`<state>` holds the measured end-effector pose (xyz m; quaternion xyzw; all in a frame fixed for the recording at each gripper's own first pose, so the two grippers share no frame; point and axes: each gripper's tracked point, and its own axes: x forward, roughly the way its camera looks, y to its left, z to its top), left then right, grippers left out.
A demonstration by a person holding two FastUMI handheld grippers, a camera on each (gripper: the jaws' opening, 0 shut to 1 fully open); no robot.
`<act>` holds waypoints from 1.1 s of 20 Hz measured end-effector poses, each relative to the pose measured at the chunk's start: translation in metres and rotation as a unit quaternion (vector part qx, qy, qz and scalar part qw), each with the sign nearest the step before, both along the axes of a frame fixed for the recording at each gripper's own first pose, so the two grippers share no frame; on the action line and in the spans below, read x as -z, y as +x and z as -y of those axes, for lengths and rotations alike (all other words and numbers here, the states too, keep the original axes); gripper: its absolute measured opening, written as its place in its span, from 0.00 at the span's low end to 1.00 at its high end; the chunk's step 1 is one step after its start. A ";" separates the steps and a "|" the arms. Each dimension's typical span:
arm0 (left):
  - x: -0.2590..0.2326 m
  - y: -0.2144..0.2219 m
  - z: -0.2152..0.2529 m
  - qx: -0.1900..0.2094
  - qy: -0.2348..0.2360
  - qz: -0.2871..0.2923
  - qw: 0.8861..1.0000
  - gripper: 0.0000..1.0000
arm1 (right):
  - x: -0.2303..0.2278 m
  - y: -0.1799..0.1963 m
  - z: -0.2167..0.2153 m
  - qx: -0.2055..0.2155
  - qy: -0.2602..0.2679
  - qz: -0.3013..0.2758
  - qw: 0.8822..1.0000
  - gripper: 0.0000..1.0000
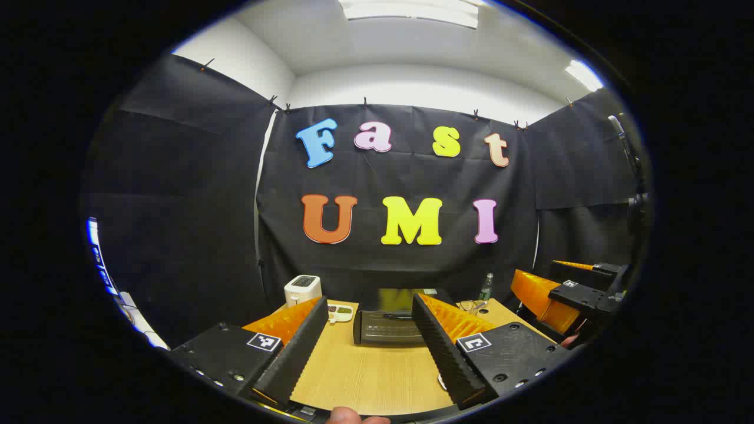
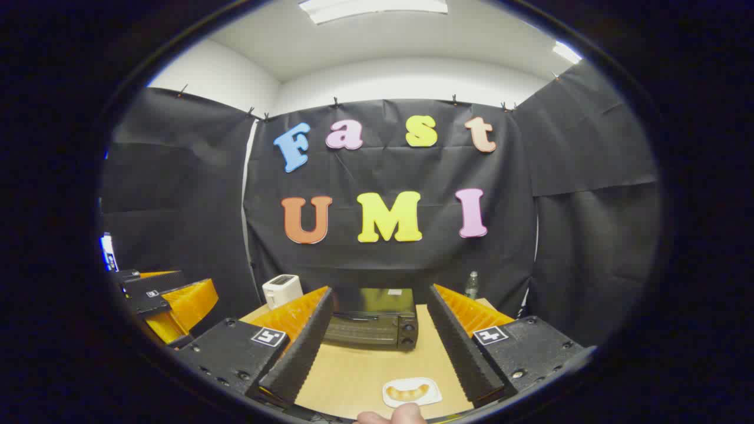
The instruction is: Open the electric oven with the left hand, put the food in, and close the electric oven.
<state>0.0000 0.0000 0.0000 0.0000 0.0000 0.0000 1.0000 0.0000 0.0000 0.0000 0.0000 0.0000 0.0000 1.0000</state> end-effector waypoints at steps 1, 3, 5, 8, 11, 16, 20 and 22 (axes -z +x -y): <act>0.000 0.001 0.000 0.001 -0.001 -0.002 1.000 0.93 | 0.001 -0.001 0.001 0.002 0.000 -0.001 1.000 0.97; 0.002 -0.003 0.000 0.000 -0.004 -0.002 1.000 0.93 | 0.003 -0.002 0.002 0.003 0.002 -0.004 1.000 0.97; 0.003 -0.002 0.002 0.001 -0.006 -0.005 1.000 0.93 | 0.000 -0.002 0.003 0.005 0.001 -0.004 1.000 0.97; 0.005 -0.004 0.001 0.000 -0.006 -0.006 1.000 0.93 | -0.001 -0.003 0.004 0.006 -0.001 0.000 1.000 0.97; 0.003 -0.002 0.001 -0.001 -0.004 -0.005 1.000 0.93 | 0.000 -0.002 0.004 0.006 0.001 -0.002 1.000 0.97; 0.007 0.001 -0.001 -0.006 -0.003 -0.007 1.000 0.93 | -0.001 0.001 0.006 0.009 0.000 -0.005 1.000 0.97; 0.010 0.003 0.003 -0.001 -0.004 -0.008 1.000 0.93 | -0.002 0.001 0.009 0.014 -0.002 -0.005 1.000 0.97; 0.012 0.005 0.007 0.004 -0.004 -0.009 1.000 0.93 | 0.000 0.003 0.012 0.018 -0.002 -0.007 1.000 0.97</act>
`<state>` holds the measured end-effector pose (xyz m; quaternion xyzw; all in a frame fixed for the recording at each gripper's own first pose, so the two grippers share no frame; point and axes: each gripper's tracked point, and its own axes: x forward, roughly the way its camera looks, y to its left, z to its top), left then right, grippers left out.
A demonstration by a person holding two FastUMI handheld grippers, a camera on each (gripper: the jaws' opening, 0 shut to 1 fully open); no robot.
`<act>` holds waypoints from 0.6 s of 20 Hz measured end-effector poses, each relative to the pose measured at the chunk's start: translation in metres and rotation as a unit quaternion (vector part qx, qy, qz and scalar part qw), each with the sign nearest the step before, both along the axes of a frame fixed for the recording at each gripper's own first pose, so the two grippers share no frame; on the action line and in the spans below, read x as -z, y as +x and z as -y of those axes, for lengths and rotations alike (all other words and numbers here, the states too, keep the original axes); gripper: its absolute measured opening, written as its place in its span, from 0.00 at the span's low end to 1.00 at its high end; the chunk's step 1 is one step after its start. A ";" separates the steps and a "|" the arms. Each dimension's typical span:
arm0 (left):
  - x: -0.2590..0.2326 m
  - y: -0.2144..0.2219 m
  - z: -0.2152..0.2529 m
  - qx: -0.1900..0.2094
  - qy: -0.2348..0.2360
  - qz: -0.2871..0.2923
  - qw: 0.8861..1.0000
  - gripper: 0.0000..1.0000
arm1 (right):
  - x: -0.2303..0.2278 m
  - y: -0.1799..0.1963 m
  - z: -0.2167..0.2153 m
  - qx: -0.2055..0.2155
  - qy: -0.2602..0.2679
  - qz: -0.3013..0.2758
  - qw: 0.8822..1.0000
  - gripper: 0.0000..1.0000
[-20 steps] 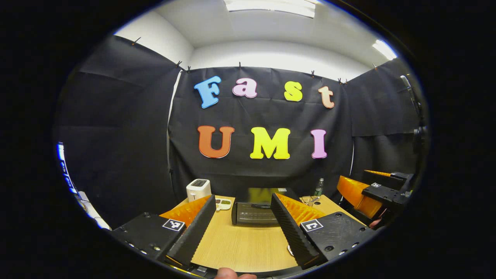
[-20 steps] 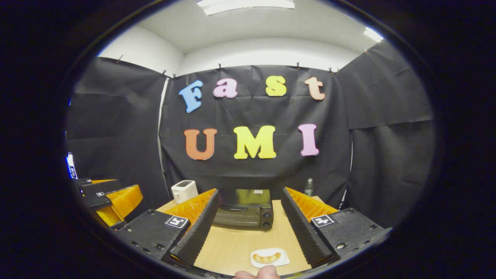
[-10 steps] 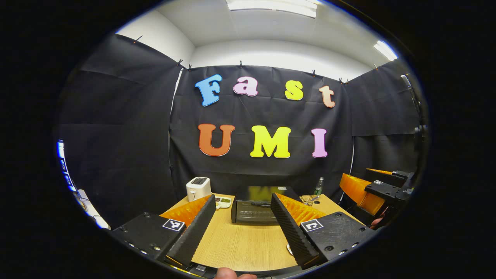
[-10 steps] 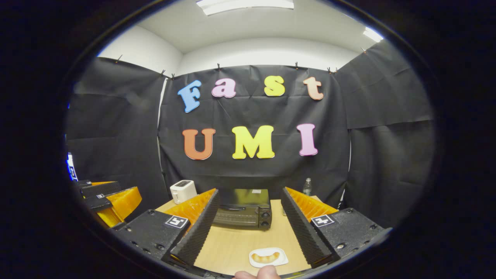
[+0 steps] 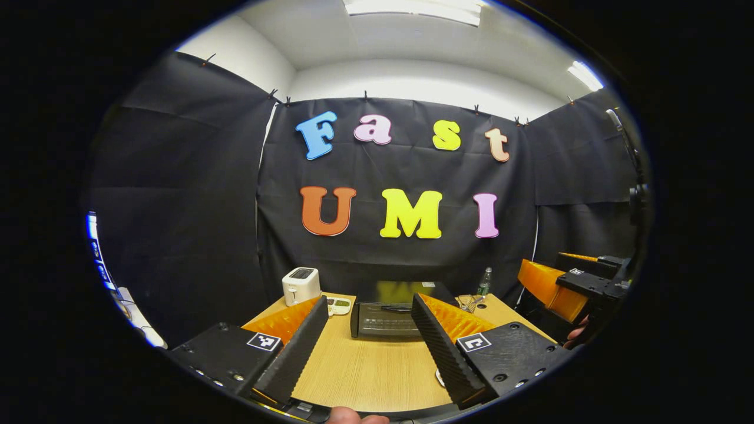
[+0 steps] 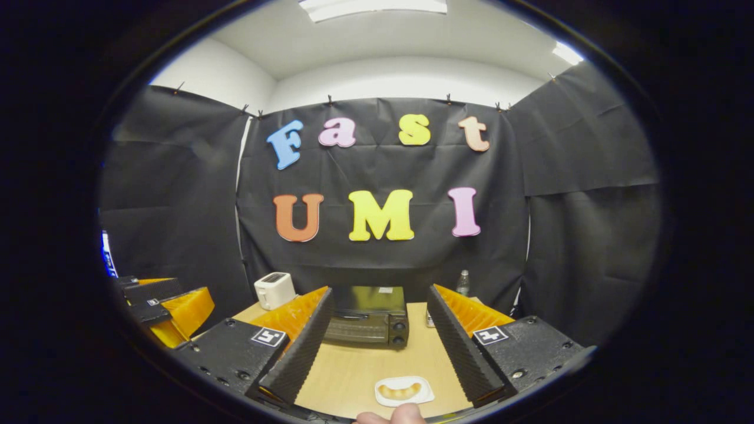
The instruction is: Open the electric oven with the left hand, put the food in, and close the electric oven.
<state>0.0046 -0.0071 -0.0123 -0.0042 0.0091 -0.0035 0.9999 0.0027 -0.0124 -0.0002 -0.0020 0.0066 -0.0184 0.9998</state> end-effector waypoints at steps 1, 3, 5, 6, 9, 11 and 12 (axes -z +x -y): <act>0.001 0.001 0.002 0.002 0.001 -0.001 1.000 0.93 | 0.001 0.000 0.002 0.003 0.001 -0.001 1.000 0.97; 0.001 0.004 0.005 0.006 0.002 -0.003 1.000 0.93 | 0.002 0.000 0.006 0.007 0.002 -0.002 1.000 0.97; 0.004 0.009 0.007 0.009 0.003 -0.005 1.000 0.93 | 0.004 0.002 0.010 0.012 0.004 -0.004 1.000 0.97; 0.006 0.010 0.009 0.011 0.003 -0.007 1.000 0.93 | 0.004 0.003 0.013 0.014 0.005 -0.006 1.000 0.97; 0.009 0.017 0.014 0.018 0.004 -0.013 1.000 0.93 | 0.009 0.006 0.021 0.021 0.011 -0.013 1.000 0.97; 0.012 0.024 0.021 0.026 0.004 -0.017 1.000 0.93 | 0.010 0.009 0.029 0.025 0.013 -0.017 0.999 0.97; 0.013 0.028 0.026 0.029 0.004 -0.019 0.999 0.93 | 0.009 0.011 0.034 0.028 0.012 -0.018 0.999 0.97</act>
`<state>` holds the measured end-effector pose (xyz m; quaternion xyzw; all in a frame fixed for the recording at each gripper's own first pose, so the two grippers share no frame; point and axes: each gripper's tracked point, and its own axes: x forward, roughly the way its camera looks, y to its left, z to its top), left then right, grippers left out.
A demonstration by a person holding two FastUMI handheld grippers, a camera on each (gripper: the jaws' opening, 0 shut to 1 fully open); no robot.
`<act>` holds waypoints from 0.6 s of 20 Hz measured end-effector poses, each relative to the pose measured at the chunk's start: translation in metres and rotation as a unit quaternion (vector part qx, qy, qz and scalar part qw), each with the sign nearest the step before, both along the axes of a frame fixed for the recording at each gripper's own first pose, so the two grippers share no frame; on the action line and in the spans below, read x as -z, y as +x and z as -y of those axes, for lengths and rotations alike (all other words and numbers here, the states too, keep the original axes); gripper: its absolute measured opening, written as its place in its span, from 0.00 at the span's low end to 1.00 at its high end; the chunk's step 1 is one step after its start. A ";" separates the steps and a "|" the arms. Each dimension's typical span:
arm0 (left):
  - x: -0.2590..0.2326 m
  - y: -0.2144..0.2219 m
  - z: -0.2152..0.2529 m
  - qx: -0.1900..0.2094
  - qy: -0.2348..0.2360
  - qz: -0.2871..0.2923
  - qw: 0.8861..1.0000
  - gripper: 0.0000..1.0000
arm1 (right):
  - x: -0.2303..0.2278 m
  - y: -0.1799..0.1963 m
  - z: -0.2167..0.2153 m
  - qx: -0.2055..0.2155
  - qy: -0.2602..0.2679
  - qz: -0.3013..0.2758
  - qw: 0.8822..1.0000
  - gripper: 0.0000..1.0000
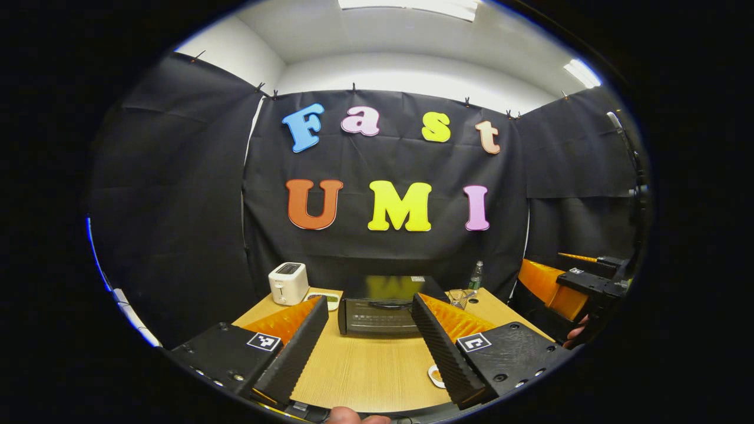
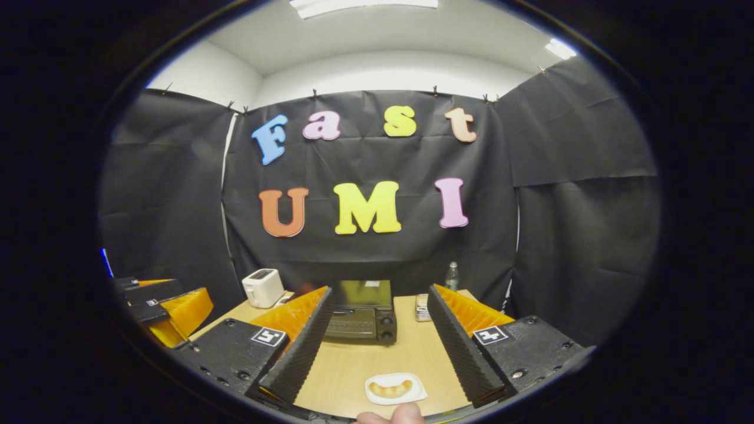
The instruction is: Open the electric oven with the left hand, put the food in, and close the electric oven.
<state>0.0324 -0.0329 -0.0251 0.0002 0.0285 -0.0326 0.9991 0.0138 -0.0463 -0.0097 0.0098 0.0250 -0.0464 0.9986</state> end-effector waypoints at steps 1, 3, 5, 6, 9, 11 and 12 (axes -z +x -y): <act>0.002 0.005 0.005 0.005 -0.001 -0.002 1.000 0.93 | 0.001 0.001 0.007 0.003 -0.001 0.000 1.000 0.97; 0.007 0.018 0.019 0.016 -0.002 -0.009 1.000 0.93 | -0.001 0.006 0.023 0.013 -0.002 0.001 1.000 0.97; 0.010 0.034 0.029 0.022 -0.002 -0.012 1.000 0.93 | 0.001 0.011 0.044 0.028 -0.003 0.003 1.000 0.97; 0.013 0.044 0.035 0.027 -0.002 -0.015 1.000 0.93 | 0.003 0.015 0.054 0.035 -0.004 0.002 0.999 0.97; 0.020 0.080 0.050 0.035 0.004 -0.023 0.999 0.93 | 0.015 0.026 0.085 0.053 -0.006 -0.008 0.999 0.97; 0.032 0.111 0.059 0.039 0.006 -0.033 0.999 0.93 | 0.023 0.035 0.105 0.064 -0.002 -0.016 0.998 0.97; 0.038 0.129 0.063 0.038 0.008 -0.039 0.998 0.93 | 0.026 0.041 0.114 0.068 0.002 -0.021 0.997 0.97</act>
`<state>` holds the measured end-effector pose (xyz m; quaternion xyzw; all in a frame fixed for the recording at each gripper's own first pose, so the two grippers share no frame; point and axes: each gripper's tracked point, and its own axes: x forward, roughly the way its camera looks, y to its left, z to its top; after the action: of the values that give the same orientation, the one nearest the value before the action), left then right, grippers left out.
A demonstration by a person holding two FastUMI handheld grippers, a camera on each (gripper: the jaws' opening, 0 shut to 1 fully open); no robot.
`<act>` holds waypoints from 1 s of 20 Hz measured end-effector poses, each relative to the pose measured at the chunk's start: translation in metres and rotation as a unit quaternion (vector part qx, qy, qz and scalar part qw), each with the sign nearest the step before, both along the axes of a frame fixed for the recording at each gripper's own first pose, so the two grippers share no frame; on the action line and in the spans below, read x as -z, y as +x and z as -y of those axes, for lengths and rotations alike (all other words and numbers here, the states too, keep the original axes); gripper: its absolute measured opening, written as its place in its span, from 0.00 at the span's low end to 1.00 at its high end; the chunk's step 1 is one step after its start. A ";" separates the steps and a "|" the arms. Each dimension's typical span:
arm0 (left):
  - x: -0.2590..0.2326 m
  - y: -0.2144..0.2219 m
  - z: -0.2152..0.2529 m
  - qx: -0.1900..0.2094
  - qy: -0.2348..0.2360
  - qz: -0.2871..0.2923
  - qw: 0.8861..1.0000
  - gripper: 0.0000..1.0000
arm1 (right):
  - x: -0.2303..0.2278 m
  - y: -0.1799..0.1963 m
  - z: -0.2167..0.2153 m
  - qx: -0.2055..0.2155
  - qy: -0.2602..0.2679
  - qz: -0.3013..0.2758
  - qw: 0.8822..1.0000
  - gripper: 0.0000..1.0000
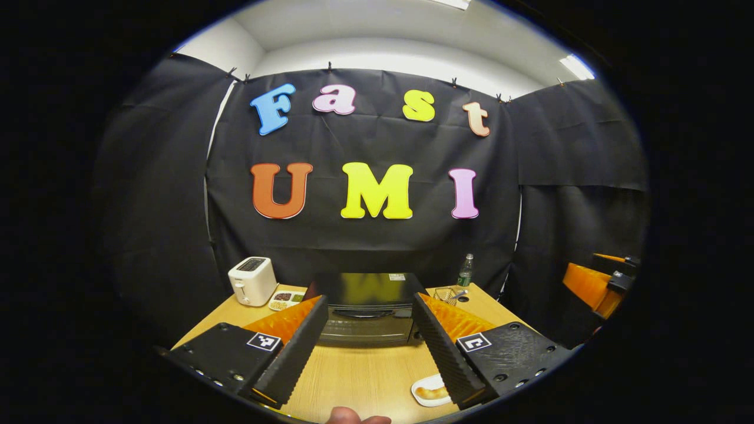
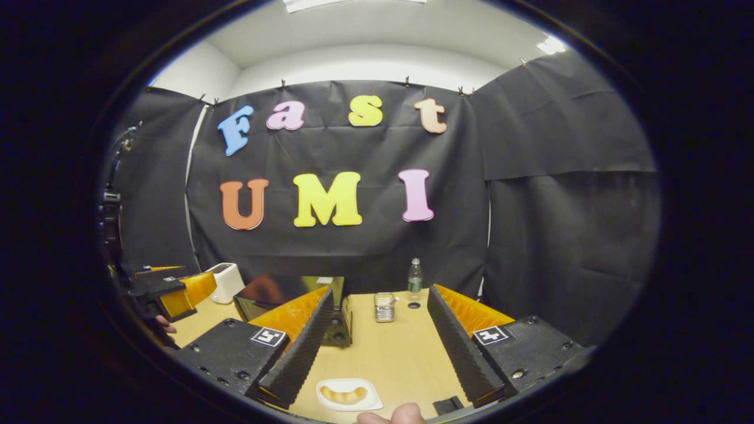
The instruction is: Open the electric oven with the left hand, put the food in, and close the electric oven.
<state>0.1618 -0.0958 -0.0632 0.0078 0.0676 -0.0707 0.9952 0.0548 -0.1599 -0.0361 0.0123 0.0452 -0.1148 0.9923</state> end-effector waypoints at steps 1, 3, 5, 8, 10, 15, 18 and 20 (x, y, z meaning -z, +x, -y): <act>0.006 0.018 0.001 -0.003 0.003 -0.004 1.000 0.93 | 0.006 0.006 0.010 0.006 0.004 -0.006 1.000 0.97; 0.027 0.053 0.008 -0.003 0.005 -0.017 1.000 0.93 | 0.015 0.015 0.028 0.015 0.010 -0.018 1.000 0.98; 0.050 0.084 0.013 -0.005 0.012 -0.038 0.999 0.93 | 0.025 0.026 0.045 0.023 0.019 -0.029 0.999 0.98; 0.082 0.120 0.015 -0.011 0.016 -0.063 0.998 0.94 | 0.042 0.039 0.063 0.026 0.026 -0.049 0.998 0.98; 0.098 0.142 0.019 -0.011 0.025 -0.074 0.997 0.94 | 0.051 0.046 0.072 0.024 0.027 -0.063 0.997 0.98; 0.131 0.172 0.008 -0.030 0.036 -0.104 0.993 0.93 | 0.053 0.051 0.084 0.041 0.032 -0.073 0.996 0.98; 0.149 0.175 0.003 -0.029 0.053 -0.120 0.991 0.94 | 0.048 0.045 0.082 0.047 0.030 -0.073 0.996 0.98; 0.152 0.175 0.003 -0.028 0.046 -0.119 0.991 0.94 | 0.045 0.037 0.086 0.060 0.019 -0.072 0.995 0.97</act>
<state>0.3368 -0.0986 -0.2153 0.0434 0.1890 -0.0396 0.9802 0.0921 -0.2455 -0.0814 0.0259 0.1175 -0.1736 0.9775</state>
